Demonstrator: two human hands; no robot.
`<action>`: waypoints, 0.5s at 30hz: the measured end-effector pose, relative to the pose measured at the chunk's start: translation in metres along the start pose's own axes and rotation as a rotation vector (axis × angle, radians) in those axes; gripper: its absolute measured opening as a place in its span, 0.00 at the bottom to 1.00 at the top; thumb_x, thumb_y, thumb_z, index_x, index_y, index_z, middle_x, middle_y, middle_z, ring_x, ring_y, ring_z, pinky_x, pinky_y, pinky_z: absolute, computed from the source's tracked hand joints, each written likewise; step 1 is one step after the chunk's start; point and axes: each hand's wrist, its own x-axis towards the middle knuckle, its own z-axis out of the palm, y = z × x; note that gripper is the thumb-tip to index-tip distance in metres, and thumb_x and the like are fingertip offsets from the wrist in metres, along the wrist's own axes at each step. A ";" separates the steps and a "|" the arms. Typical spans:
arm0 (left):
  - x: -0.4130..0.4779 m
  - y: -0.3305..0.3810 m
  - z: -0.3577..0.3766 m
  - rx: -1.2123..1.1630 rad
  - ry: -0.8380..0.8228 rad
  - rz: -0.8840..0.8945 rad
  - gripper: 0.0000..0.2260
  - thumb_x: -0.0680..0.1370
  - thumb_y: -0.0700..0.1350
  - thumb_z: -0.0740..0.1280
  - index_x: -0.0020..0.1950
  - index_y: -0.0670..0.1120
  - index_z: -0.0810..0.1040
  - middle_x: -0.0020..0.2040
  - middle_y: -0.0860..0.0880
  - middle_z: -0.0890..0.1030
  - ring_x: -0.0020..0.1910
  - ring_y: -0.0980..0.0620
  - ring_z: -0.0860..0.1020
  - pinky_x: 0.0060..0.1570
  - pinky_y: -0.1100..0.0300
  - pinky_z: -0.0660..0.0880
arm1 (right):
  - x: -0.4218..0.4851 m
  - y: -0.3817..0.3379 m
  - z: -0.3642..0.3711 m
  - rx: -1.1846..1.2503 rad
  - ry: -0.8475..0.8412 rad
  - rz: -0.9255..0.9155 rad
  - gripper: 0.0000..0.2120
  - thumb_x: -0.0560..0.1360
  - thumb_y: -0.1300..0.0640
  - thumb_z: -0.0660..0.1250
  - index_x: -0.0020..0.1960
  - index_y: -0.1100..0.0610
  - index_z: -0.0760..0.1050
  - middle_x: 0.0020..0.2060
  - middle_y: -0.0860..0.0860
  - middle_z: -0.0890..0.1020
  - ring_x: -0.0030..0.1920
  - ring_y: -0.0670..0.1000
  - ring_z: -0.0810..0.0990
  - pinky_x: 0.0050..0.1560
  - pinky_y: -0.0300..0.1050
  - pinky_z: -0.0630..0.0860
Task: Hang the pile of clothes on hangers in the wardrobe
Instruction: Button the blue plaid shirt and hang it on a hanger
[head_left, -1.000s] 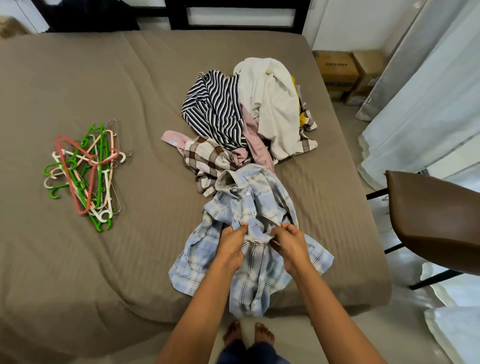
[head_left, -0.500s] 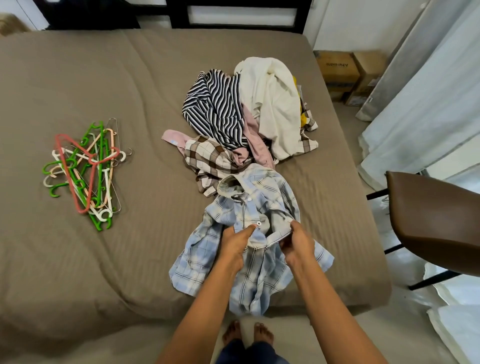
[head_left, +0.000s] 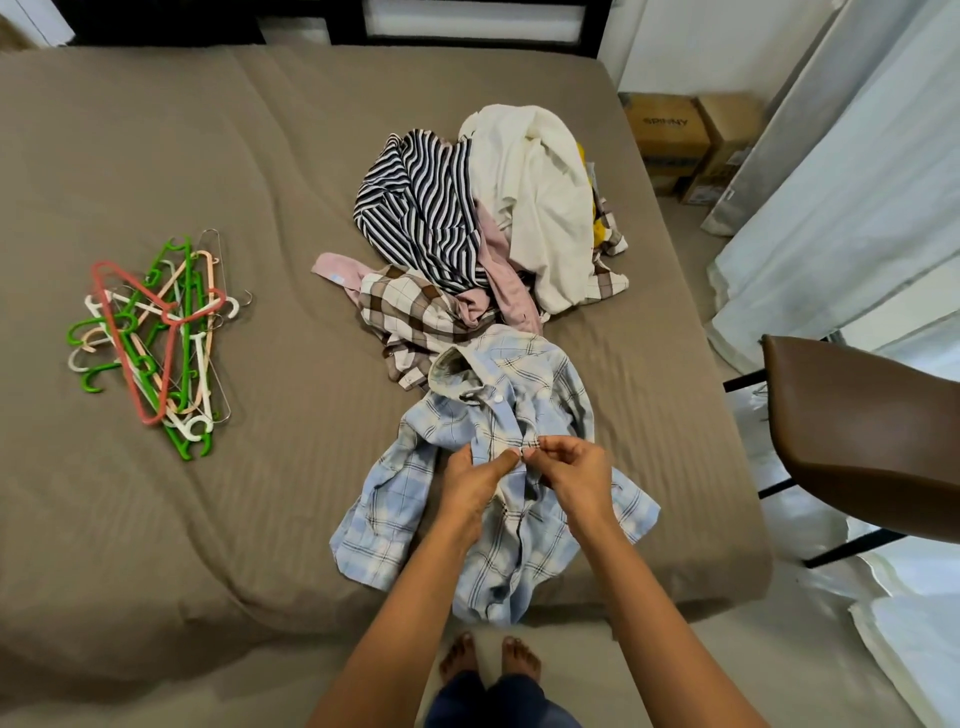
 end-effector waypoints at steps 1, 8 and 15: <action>0.000 0.000 0.000 0.000 0.000 0.000 0.09 0.73 0.36 0.71 0.53 0.42 0.80 0.47 0.47 0.84 0.44 0.54 0.82 0.43 0.65 0.77 | 0.000 0.000 -0.001 0.009 -0.004 0.016 0.01 0.70 0.67 0.72 0.41 0.63 0.81 0.30 0.57 0.82 0.29 0.49 0.79 0.33 0.42 0.75; 0.000 0.000 0.001 0.045 0.016 0.050 0.11 0.72 0.35 0.72 0.53 0.40 0.80 0.47 0.46 0.84 0.44 0.54 0.82 0.38 0.69 0.76 | -0.006 0.002 -0.001 -0.017 0.041 -0.003 0.01 0.70 0.66 0.72 0.40 0.63 0.81 0.30 0.59 0.82 0.29 0.50 0.79 0.31 0.41 0.75; 0.000 -0.001 -0.002 0.136 -0.026 0.114 0.11 0.73 0.35 0.70 0.55 0.39 0.80 0.49 0.45 0.84 0.47 0.51 0.82 0.45 0.65 0.78 | -0.006 0.001 -0.003 0.012 -0.035 0.029 0.02 0.71 0.67 0.71 0.40 0.65 0.81 0.27 0.59 0.80 0.26 0.51 0.76 0.30 0.43 0.74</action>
